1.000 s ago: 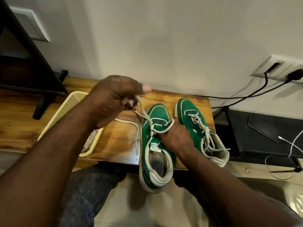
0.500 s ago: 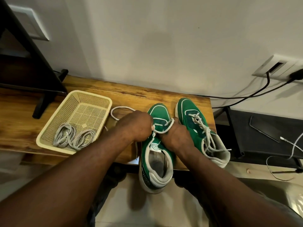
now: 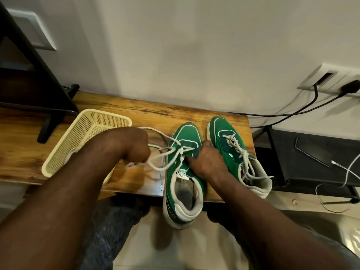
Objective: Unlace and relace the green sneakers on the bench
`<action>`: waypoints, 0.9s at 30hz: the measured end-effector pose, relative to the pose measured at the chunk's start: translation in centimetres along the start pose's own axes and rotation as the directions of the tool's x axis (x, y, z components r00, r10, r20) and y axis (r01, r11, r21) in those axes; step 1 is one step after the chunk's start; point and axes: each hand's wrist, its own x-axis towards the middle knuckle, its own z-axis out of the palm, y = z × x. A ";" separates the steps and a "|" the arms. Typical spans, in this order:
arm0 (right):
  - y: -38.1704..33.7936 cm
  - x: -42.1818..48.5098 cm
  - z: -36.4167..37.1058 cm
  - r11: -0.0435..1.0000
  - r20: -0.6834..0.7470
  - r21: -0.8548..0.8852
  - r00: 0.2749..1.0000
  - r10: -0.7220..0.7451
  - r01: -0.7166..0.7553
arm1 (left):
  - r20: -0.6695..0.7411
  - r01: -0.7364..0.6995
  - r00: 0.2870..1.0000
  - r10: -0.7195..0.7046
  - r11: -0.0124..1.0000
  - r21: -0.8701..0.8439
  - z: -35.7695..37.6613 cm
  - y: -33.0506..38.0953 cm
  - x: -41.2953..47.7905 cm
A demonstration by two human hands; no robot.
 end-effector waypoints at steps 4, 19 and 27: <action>-0.4 0.3 -0.7 1.000 0.050 -0.014 0.999 -0.003 0.004 | -0.215 -0.124 0.974 0.075 0.967 -0.224 -0.1 0.6 0.2; -1.7 -1.8 -7.2 0.972 0.234 -0.194 0.969 -0.085 0.132 | -0.385 -0.086 0.911 0.144 0.983 0.164 4.6 4.1 5.9; -2.0 -1.2 -9.1 0.960 0.011 -0.093 0.964 -0.265 0.264 | -0.496 -0.264 0.865 0.073 0.908 -0.326 0.2 5.1 3.3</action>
